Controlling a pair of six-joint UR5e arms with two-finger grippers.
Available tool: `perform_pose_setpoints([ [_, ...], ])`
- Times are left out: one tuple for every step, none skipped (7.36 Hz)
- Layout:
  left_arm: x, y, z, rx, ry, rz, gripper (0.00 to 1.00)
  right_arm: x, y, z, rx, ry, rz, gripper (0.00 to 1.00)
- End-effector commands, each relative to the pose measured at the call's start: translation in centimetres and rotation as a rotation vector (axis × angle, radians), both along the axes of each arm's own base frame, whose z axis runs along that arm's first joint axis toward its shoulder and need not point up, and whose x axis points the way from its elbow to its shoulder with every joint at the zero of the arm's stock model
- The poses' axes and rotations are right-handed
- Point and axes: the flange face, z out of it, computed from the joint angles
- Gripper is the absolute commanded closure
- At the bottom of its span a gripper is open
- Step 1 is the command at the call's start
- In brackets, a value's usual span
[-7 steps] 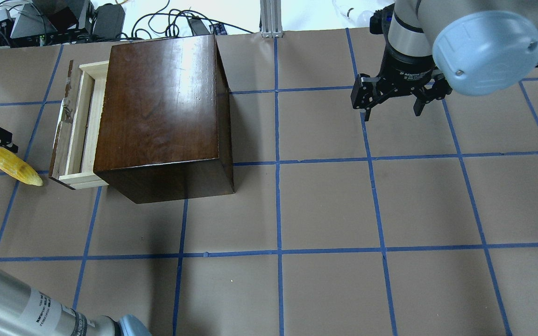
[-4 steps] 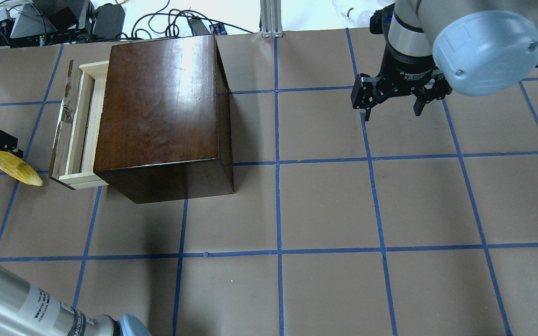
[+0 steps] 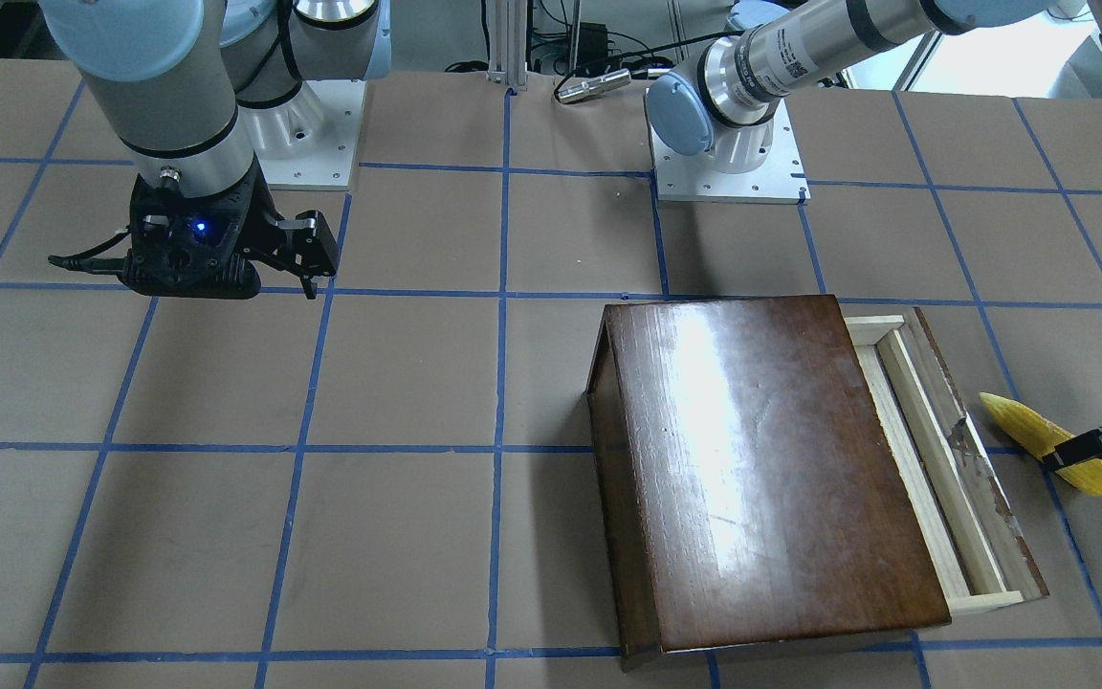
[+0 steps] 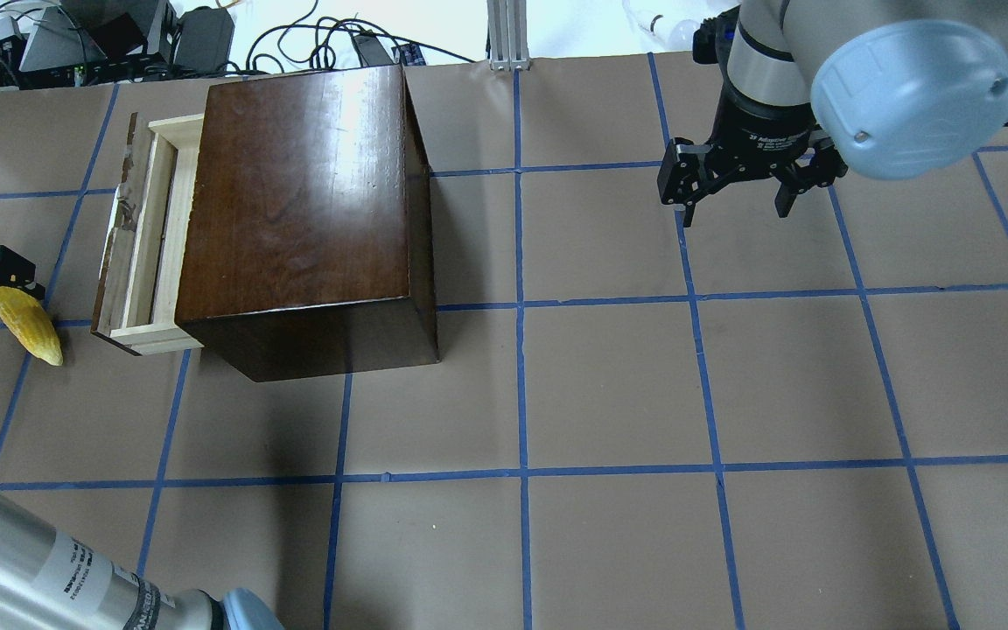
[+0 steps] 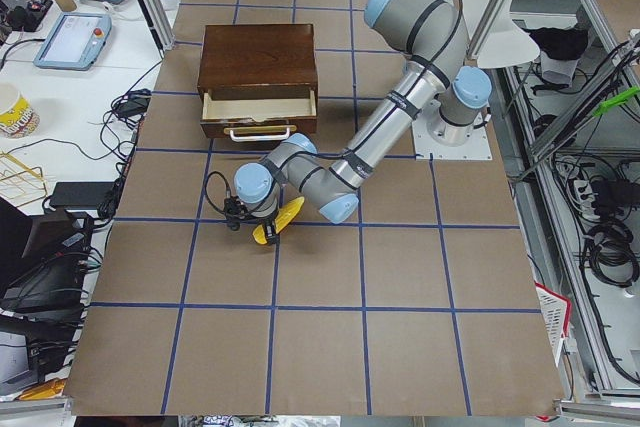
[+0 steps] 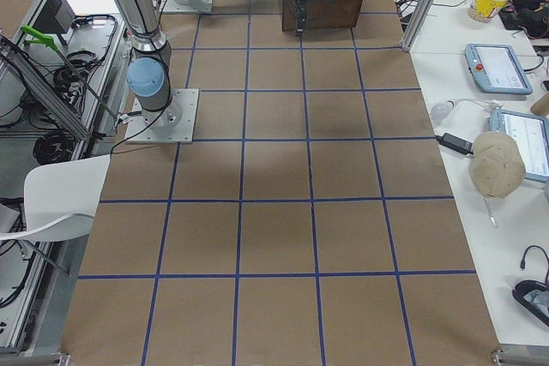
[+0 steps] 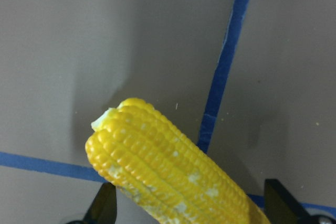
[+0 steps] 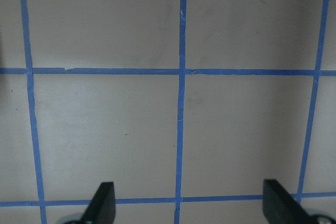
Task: Open drawer and put corn inside
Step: 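Grasp the yellow corn cob by its end with the left gripper, then lift the corn and carry it over the open drawer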
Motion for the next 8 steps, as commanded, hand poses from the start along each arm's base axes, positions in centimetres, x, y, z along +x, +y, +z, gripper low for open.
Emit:
perform_pose_setpoints([
  [0.1, -0.1, 0.1, -0.011, -0.01, -0.001, 0.94, 0.0, 0.0, 0.0, 0.0, 0.0, 0.0, 0.0],
  [0.2, -0.2, 0.1, -0.012, -0.011, -0.001, 1.0, 0.0, 0.0, 0.0, 0.0, 0.0, 0.0, 0.0],
  [0.2, -0.2, 0.4, -0.014, -0.015, -0.002, 1.0, 0.0, 0.0, -0.1, 0.001, 0.0, 0.0, 0.0],
  [0.3, -0.3, 1.0, -0.019, -0.025, -0.002, 1.0, 0.0, 0.0, 0.0, 0.0, 0.0, 0.0, 0.0],
  [0.6, -0.1, 1.8, 0.003, -0.065, -0.005, 1.0, 0.0, 0.0, 0.0, 0.0, 0.0, 0.0, 0.0],
  [0.1, -0.3, 3.0, -0.002, -0.074, -0.014, 1.0, 0.0, 0.0, 0.0, -0.002, 0.0, 0.0, 0.0],
  [-0.5, -0.5, 4.6, -0.01, -0.084, -0.023, 1.0, 0.0, 0.0, 0.0, 0.0, 0.0, 0.0, 0.0],
  [-0.9, -0.4, 7.9, -0.012, -0.086, -0.029, 1.0, 0.0, 0.0, -0.1, 0.0, 0.0, 0.0, 0.0],
])
